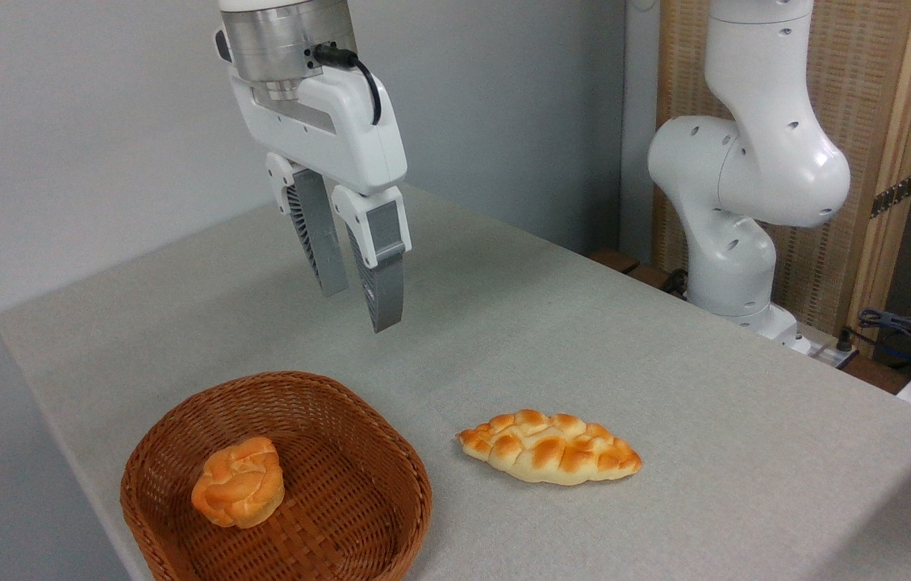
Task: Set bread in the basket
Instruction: 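Move the open gripper down toward the braided bread loaf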
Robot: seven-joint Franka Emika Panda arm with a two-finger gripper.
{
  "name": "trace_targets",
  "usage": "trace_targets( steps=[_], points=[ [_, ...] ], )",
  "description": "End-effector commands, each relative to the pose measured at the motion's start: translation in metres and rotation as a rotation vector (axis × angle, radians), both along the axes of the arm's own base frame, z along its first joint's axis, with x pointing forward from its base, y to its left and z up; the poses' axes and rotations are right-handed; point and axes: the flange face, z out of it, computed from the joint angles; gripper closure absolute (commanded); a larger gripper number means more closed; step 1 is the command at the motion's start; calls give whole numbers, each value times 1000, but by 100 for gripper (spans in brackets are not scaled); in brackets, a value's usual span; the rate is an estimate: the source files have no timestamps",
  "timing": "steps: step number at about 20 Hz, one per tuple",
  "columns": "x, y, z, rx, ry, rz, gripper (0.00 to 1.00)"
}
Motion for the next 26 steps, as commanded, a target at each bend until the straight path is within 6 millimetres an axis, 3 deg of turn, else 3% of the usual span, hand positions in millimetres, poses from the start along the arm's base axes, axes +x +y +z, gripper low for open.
trace_targets(
  steps=[1, 8, 11, 13, 16, 20, 26],
  points=[
    [-3, 13, 2, -20, 8, 31, 0],
    [-5, 16, -1, -19, 14, 36, 0],
    [-22, 18, -7, -13, 10, 25, 0],
    [-36, 30, -19, -4, -21, -33, 0],
    [-54, 44, -44, 10, -47, -290, 0],
    [-79, 47, -90, -3, 61, -659, 0],
    [-99, 48, -150, -53, 168, -828, 0]
  ],
)
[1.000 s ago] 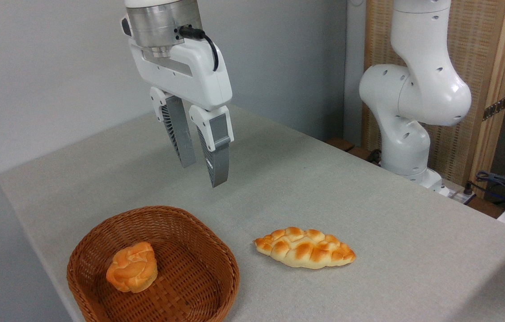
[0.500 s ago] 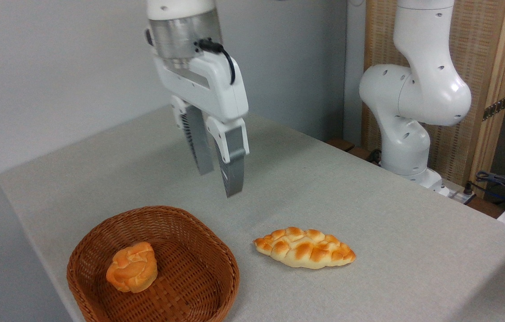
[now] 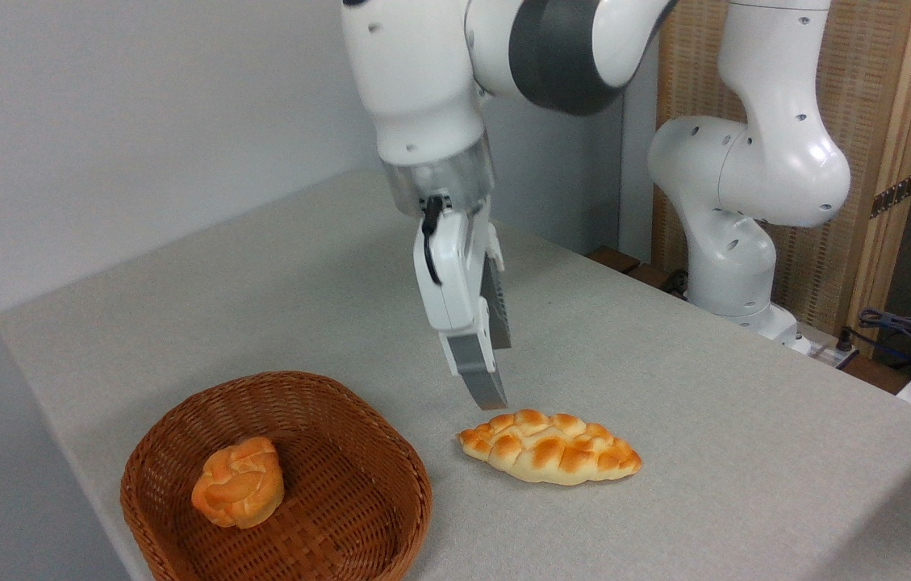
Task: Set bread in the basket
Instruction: 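Lower the gripper onto the braided loaf and close on its middle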
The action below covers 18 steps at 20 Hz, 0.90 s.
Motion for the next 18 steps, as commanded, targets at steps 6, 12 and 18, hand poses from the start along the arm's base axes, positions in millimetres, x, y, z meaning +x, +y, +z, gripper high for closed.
trace_targets(
  steps=[6, 12, 18],
  points=[
    [-16, 33, -42, 38, 11, -185, 0],
    [-19, 34, -61, 58, 11, -222, 0],
    [-21, 33, -78, 66, 0, -238, 19]
  ],
)
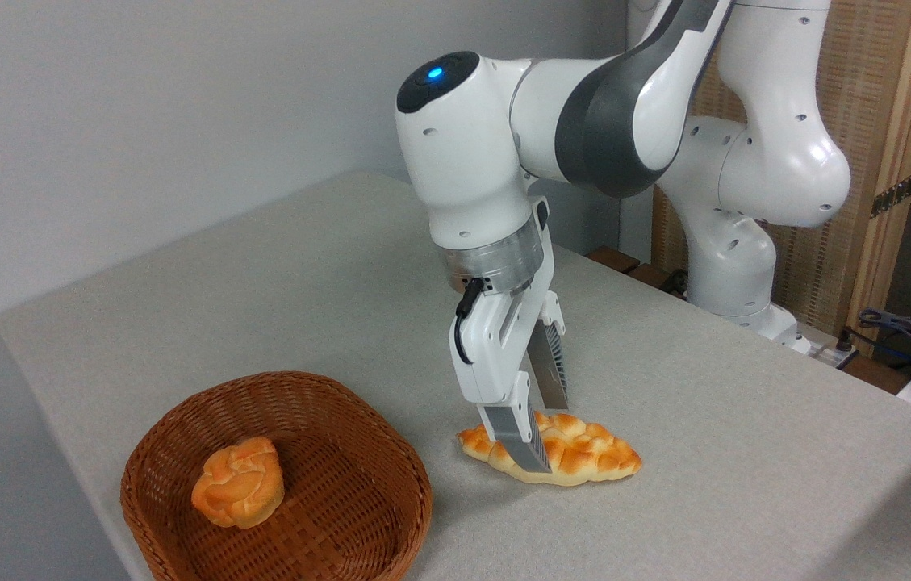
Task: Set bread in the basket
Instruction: 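Lower the gripper onto the braided loaf and close on its middle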
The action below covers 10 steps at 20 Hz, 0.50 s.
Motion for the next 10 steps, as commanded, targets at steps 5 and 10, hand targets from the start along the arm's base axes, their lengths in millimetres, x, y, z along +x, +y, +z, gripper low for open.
trace_targets(
  steps=[5, 10],
  points=[
    [-4, 1, -10, 18, -10, -57, 75],
    [-4, 1, -11, 15, -3, -86, 76]
  ],
)
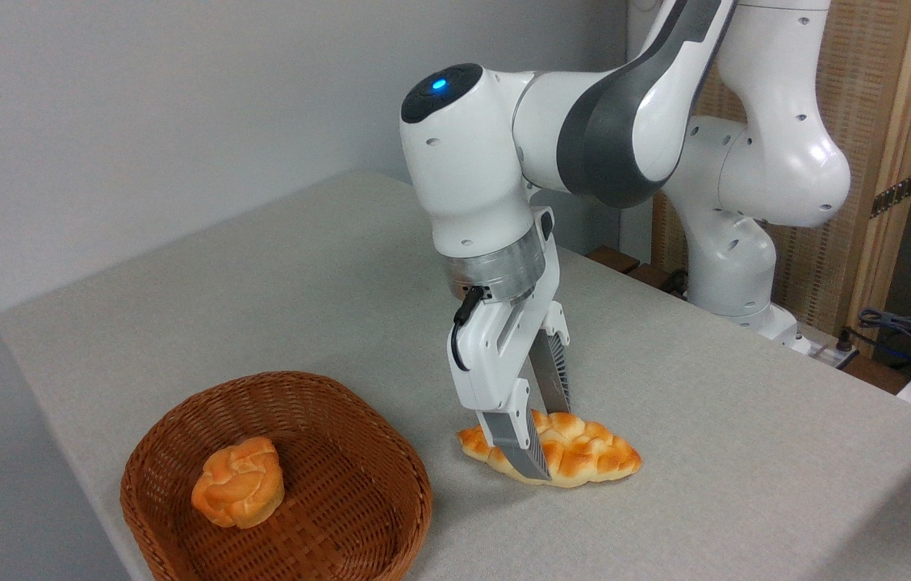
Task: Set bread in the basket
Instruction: 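Lower the gripper onto the braided loaf and close on its middle, then lift the braided loaf and carry it over the wicker basket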
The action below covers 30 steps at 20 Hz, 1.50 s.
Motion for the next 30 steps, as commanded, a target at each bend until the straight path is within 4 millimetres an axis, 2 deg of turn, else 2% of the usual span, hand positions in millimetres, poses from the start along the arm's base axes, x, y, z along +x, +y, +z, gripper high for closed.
trace_targets(
  steps=[1, 4, 6, 8, 11, 12, 14, 18, 23, 25, 27, 28, 30],
  points=[
    [-3, 1, -2, 7, 1, -32, 76],
    [-2, 1, -1, 8, 1, -32, 78],
    [0, 4, 11, 1, -6, -6, 79],
    [4, 11, 39, -20, 22, 64, 79],
    [15, 10, 87, -50, 38, 206, 76],
    [21, 8, 99, -77, 27, 282, 68],
    [38, -1, 118, -153, -13, 459, 68],
    [81, -18, 141, -245, -81, 724, 68],
    [129, -47, 143, -350, -271, 951, 68],
    [141, -61, 134, -357, -310, 933, 68],
    [149, -62, 124, -354, -331, 918, 68],
    [153, -64, 116, -331, -341, 890, 63],
    [158, -72, 101, -250, -361, 806, 59]
  ],
)
